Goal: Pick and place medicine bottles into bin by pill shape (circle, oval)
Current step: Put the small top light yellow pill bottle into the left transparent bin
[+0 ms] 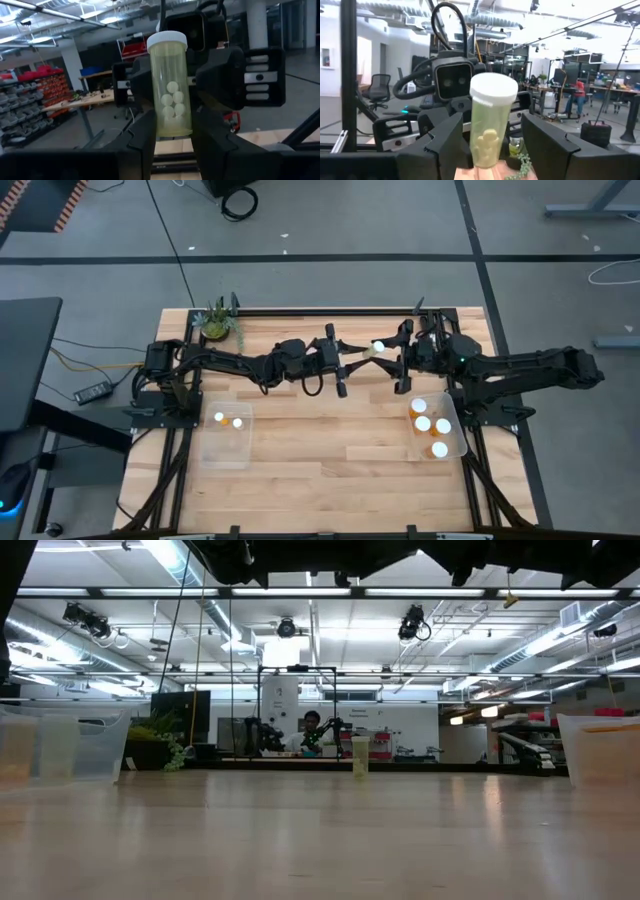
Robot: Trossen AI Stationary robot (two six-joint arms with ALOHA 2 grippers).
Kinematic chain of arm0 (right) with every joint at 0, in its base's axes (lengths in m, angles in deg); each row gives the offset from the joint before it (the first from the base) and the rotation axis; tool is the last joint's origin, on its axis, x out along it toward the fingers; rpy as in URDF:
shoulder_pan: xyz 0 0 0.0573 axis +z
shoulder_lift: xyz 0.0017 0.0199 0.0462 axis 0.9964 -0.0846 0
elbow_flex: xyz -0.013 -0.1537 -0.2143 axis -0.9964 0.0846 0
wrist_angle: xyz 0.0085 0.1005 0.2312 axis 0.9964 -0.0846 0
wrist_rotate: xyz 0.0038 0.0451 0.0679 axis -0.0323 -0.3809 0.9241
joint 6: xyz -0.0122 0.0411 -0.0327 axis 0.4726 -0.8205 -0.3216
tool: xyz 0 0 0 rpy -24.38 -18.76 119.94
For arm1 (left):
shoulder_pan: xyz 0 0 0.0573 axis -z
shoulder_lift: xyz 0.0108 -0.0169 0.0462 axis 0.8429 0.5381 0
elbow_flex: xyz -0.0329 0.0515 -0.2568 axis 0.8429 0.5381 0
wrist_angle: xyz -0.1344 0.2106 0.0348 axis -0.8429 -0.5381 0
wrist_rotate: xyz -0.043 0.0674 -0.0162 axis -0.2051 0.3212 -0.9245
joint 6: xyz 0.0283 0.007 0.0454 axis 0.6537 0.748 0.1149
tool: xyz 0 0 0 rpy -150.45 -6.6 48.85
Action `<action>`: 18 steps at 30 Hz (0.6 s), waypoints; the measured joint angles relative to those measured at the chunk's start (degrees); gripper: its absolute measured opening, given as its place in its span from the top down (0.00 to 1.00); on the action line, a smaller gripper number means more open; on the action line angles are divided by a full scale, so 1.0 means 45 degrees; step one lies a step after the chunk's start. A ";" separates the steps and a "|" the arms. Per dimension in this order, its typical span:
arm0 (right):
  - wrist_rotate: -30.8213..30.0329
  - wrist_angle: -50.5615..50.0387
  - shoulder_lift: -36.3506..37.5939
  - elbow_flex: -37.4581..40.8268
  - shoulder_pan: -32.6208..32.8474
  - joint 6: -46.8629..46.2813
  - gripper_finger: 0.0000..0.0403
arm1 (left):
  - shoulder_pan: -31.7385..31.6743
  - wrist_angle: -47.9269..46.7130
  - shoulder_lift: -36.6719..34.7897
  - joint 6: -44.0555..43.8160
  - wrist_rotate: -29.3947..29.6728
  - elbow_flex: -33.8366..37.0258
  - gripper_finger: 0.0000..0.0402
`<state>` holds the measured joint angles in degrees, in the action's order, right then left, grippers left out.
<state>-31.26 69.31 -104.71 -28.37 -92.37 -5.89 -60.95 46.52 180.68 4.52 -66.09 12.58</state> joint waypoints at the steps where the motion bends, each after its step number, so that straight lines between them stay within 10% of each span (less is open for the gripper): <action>1: 0.0061 0.0025 0.0000 0.0000 0.0000 0.0018 0.48 | 0.0000 0.0094 0.0000 0.0001 -0.0048 0.0000 0.70; 18: 0.0464 0.0339 -0.0103 0.0000 0.0000 0.0024 0.65 | -0.0056 0.0214 0.0000 0.0008 -0.0082 0.0000 0.70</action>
<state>-29.18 70.83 -105.17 -28.37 -92.37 -5.78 -61.20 47.48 180.68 4.55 -66.46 12.58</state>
